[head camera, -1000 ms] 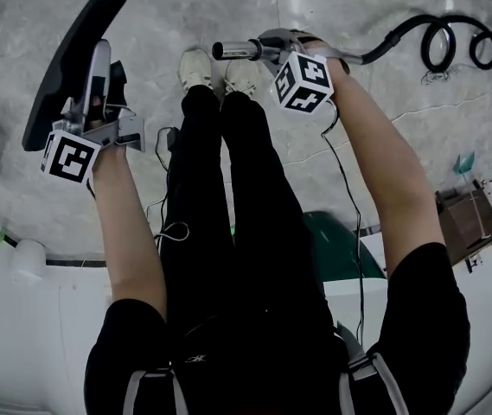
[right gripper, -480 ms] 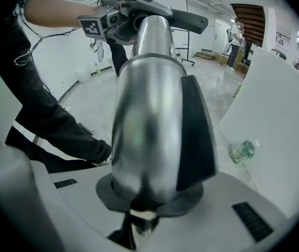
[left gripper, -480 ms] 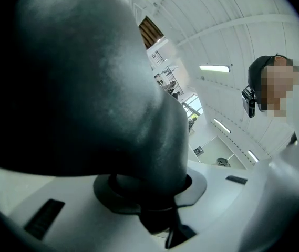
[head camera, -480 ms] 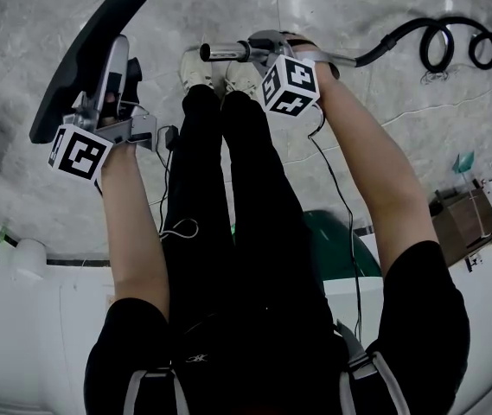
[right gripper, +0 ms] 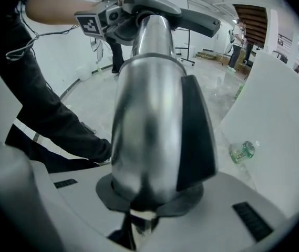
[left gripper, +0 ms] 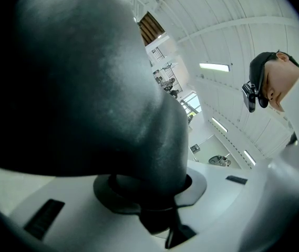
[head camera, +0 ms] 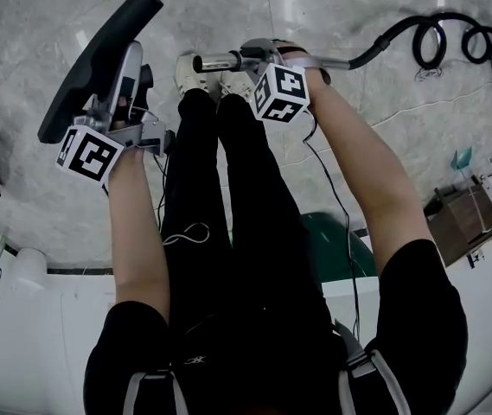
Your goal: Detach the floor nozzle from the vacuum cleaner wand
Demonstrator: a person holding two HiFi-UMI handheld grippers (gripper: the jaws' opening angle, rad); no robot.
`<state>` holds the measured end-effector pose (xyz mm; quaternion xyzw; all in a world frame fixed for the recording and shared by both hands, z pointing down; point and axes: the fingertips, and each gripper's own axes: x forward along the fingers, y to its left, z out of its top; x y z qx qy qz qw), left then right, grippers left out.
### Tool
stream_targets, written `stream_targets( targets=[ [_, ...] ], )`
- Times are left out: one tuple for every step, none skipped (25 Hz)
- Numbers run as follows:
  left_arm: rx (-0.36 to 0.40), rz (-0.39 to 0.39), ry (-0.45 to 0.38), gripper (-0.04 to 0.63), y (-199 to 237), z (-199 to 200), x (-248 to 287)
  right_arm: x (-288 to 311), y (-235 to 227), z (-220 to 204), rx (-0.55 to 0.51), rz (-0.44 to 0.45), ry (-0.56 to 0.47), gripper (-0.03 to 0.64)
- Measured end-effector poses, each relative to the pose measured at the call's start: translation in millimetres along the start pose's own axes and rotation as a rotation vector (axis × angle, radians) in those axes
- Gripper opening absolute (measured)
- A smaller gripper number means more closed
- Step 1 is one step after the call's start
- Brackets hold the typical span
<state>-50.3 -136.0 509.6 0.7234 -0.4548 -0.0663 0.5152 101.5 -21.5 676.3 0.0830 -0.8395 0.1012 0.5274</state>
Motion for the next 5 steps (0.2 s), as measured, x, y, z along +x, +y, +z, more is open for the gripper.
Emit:
stream_targets(
  targets=[
    [-0.005,0.004,0.002,0.110,0.2,-1.4,-2.4,-0.9,1.4,2.3,0.000,-0.004,-0.001,0.083],
    [-0.011,0.011,0.004,0.110,0.8,-1.8,-6.2,-2.0,3.4,5.9,-0.001,-0.008,-0.003,0.081],
    [-0.018,0.017,0.004,0.110,1.0,-1.9,-10.2,-3.4,5.7,9.8,-0.001,-0.011,-0.005,0.082],
    [-0.026,0.019,0.004,0.110,0.7,-1.9,-14.0,-5.1,8.1,13.6,-0.001,-0.014,-0.007,0.082],
    [-0.034,0.020,0.003,0.110,0.3,-2.0,-17.7,-6.9,10.7,17.3,-0.001,-0.017,-0.009,0.083]
  ],
)
